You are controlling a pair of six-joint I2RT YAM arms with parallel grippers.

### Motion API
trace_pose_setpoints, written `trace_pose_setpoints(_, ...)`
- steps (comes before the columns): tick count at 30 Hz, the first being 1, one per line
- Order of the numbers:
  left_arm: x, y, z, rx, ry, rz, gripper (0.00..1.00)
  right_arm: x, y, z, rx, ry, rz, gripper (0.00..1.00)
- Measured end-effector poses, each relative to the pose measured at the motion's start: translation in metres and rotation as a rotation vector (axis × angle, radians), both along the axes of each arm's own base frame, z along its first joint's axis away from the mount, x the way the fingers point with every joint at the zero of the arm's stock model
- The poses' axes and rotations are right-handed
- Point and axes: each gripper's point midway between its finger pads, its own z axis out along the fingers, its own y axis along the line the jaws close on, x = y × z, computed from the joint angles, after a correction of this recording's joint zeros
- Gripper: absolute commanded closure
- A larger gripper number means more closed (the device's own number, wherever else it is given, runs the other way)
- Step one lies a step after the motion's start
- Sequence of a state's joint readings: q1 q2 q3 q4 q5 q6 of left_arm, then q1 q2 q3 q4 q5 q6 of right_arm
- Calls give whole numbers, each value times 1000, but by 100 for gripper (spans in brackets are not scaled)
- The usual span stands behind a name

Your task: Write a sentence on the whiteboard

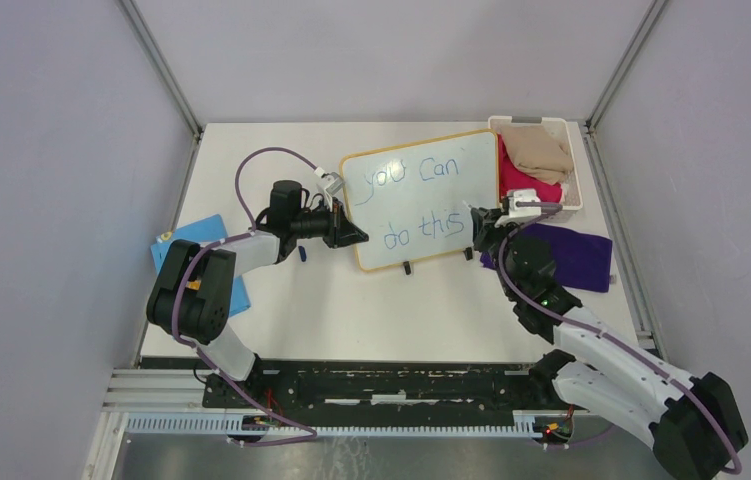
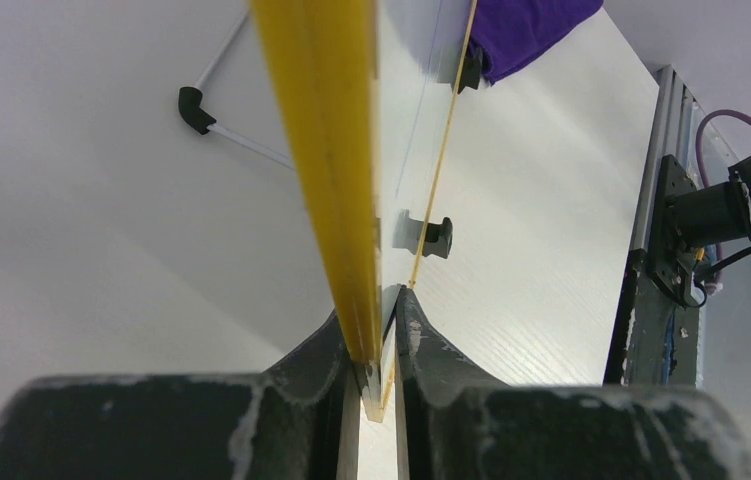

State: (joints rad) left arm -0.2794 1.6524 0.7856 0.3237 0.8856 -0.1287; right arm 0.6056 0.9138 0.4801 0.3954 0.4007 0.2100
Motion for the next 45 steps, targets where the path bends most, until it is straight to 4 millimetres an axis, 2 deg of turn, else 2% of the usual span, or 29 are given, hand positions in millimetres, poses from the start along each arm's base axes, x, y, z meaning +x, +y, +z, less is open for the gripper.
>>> trace_pose_setpoints(4,0,0,0,1,0,1,98,-10,-21,-2,24,-25,-71,100)
trace_pose_setpoints(9,0,0,0,1,0,2,98,-24,-43,-24,37,-16,-141,100)
trace_pose_setpoints(14,0,0,0,1,0,2,98,-34,-55,-46,59,7,-172,100)
trace_pose_setpoints(21,1,0,0,3,0,5,98,-32,-58,-63,135,54,-176,100)
trace_pose_setpoints(29,1,0,-1,7,-1,8,98,-25,-49,-76,200,108,-142,100)
trace_pose_setpoints(45,2,0,-1,8,-2,11,98,-21,-45,-91,199,156,-137,100)
